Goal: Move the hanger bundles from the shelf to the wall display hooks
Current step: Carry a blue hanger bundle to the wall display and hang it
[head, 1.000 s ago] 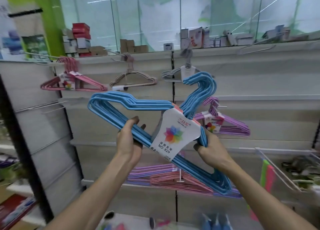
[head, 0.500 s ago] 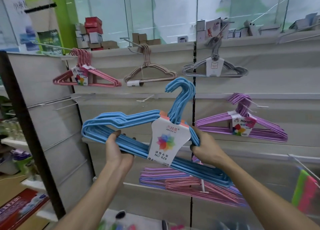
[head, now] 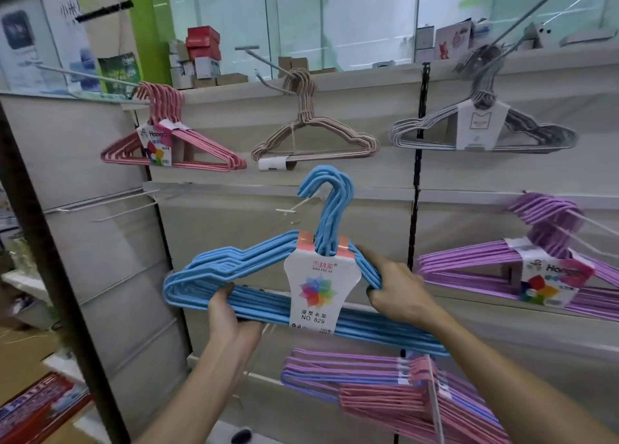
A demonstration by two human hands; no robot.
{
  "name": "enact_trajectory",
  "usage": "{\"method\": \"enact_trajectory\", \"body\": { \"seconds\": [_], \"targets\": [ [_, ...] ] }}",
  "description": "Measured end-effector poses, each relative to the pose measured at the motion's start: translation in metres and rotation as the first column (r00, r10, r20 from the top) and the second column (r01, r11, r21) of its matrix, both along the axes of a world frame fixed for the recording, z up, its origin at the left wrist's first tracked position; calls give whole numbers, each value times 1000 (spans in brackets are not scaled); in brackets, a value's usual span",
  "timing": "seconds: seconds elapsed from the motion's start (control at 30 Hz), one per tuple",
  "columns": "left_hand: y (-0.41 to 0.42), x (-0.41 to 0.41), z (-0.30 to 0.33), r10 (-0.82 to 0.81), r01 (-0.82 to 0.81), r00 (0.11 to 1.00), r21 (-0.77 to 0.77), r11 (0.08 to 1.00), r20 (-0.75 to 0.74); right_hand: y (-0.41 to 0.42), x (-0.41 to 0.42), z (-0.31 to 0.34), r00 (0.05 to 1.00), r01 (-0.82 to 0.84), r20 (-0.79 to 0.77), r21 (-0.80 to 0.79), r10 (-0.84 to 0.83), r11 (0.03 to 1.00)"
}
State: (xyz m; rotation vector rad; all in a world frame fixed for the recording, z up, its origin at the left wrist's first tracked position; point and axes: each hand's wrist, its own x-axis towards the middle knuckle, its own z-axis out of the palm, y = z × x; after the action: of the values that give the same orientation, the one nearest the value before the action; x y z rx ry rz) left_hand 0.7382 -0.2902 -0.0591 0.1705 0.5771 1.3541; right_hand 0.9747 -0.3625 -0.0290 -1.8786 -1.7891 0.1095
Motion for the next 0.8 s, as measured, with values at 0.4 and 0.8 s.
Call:
{"method": "enact_trajectory", "body": {
  "seconds": [0.4, 0.8],
  "targets": [
    [107, 13, -29, -140, 140, 990, -66, 988, -1, 70, 0, -5, 987, 124, 102, -25, -121, 992],
    [198, 33, -50, -264, 257, 963, -114, 960, -56, 134, 8, -25, 969, 240, 81, -59, -235, 969]
  ]
}}
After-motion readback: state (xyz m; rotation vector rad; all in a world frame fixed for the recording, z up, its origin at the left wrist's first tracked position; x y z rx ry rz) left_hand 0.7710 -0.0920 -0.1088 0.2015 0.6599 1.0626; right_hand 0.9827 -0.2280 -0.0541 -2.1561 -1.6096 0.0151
